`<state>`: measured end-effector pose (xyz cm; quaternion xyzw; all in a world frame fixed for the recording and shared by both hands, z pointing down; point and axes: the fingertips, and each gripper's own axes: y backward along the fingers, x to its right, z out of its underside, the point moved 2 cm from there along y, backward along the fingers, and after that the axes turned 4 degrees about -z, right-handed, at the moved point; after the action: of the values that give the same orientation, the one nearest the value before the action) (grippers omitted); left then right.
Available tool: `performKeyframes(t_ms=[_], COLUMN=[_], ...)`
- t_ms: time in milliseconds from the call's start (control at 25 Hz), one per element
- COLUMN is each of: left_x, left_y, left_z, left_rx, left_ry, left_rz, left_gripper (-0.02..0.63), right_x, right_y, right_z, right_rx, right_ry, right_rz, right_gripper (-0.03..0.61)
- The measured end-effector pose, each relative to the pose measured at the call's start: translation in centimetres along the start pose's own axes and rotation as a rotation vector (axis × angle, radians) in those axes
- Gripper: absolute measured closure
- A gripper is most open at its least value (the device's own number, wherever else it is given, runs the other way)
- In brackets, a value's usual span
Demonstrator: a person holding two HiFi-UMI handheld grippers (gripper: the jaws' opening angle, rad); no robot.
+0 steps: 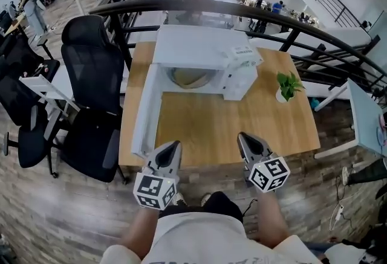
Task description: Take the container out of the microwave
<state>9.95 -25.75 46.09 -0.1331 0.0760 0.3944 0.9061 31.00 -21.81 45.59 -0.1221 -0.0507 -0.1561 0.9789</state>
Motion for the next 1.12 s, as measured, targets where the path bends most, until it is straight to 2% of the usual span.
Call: performKeyframes(t_ms=[320, 480, 600, 760, 840, 1120], left_x=[-0.7, -1.8, -2.3, -2.7, -3.3, -4.9], left_y=[-2.1, -3.9, -5.2, -6.6, -6.9, -7.2], left_z=[-0.5, -1.3, -1.4, -1.1, -1.0, -0.4], left_rx=[0.021, 0.031, 0.032, 0.032, 0.035, 0.03], left_ry=[0.046, 0.056, 0.072, 0.053, 0.07, 0.098], left_rz=[-0.02, -0.06, -0.1, -0.146, -0.176, -0.282], left_gripper=[0.581, 0.581, 0.581, 0.581, 0.581, 0.581], right_x=[1.7, 2.7, 3.5, 3.9, 3.7, 3.6], right_y=[-6.4, -12.0, -16.2, -22.3, -25.1, -32.6], right_z=[-0.4, 0.3, 1.3, 2.2, 2.7, 6.9], right_rx=[-0.106, -0.208, -0.278, -0.344, -0.376, -0.484], right_ry=[0.118, 0.261, 0.368, 0.454, 0.517, 0.713], right_rz=[-0.054, -0.113, -0.174, -0.272, -0.301, -0.303], right_gripper=[0.553, 0.48, 0.469, 0.465, 0.465, 0.463])
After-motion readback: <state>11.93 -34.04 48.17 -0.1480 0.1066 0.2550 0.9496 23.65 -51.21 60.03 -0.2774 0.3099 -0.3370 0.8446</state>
